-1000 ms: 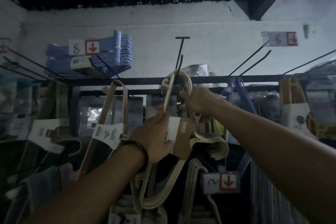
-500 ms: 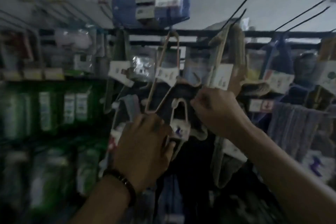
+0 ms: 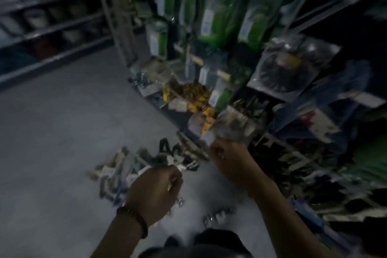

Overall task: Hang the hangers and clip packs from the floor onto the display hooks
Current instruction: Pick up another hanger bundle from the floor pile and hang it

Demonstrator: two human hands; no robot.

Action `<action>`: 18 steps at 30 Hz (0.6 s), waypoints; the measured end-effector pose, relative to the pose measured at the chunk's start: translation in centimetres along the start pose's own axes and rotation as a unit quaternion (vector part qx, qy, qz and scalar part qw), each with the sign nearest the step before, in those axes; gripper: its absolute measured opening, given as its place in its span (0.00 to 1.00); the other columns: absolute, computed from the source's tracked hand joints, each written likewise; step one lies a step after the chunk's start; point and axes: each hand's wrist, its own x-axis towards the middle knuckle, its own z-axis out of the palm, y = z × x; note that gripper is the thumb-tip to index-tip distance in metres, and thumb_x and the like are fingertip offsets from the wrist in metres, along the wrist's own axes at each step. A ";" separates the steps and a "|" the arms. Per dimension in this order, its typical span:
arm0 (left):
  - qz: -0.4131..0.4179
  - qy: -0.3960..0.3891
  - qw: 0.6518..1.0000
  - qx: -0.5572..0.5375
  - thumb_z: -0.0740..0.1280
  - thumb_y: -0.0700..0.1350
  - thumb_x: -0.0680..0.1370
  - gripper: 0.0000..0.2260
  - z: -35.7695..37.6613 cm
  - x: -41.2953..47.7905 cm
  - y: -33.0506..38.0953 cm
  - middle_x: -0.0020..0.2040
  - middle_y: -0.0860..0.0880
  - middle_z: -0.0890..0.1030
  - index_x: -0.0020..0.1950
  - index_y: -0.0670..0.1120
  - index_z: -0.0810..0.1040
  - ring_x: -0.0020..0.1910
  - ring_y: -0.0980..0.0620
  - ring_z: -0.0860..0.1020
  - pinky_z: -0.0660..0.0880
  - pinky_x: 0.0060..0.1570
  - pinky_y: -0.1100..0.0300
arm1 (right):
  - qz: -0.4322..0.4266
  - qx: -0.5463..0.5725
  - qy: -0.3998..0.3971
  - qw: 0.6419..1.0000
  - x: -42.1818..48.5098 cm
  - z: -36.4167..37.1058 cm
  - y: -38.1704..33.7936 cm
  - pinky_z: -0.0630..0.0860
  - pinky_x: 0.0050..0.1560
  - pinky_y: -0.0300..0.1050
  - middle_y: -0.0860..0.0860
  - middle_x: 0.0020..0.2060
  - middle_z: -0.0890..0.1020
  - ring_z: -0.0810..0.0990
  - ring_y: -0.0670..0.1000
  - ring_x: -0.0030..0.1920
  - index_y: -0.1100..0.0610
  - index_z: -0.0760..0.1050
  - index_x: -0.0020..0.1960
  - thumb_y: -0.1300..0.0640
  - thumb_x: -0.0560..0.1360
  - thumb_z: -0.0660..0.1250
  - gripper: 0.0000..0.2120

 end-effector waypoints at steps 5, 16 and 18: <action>-0.108 -0.039 0.993 0.005 0.59 0.57 0.86 0.13 3.5 -2.2 -8.1 0.63 0.57 0.82 0.65 0.56 0.79 0.62 0.54 0.79 0.75 0.59 0.58 | 0.062 0.017 -0.134 0.989 3.2 8.5 1.0 0.79 0.49 0.50 0.49 0.41 0.82 0.81 0.52 0.44 0.52 0.80 0.47 0.47 0.82 0.66 0.10; -0.288 -0.057 0.951 -0.096 0.64 0.53 0.84 0.10 9.0 7.5 -19.7 0.56 0.54 0.86 0.59 0.53 0.83 0.51 0.54 0.83 0.78 0.51 0.63 | 0.108 0.034 -0.337 0.934 18.6 25.9 5.7 0.78 0.52 0.47 0.56 0.52 0.85 0.83 0.56 0.54 0.59 0.81 0.56 0.47 0.82 0.66 0.15; -0.292 -0.086 0.945 -0.121 0.64 0.50 0.85 0.11 11.4 10.9 -22.6 0.59 0.52 0.85 0.61 0.50 0.83 0.54 0.56 0.81 0.72 0.49 0.74 | 0.110 0.007 -0.376 0.920 21.5 30.1 7.3 0.75 0.47 0.44 0.56 0.51 0.85 0.84 0.57 0.54 0.60 0.81 0.56 0.47 0.82 0.66 0.16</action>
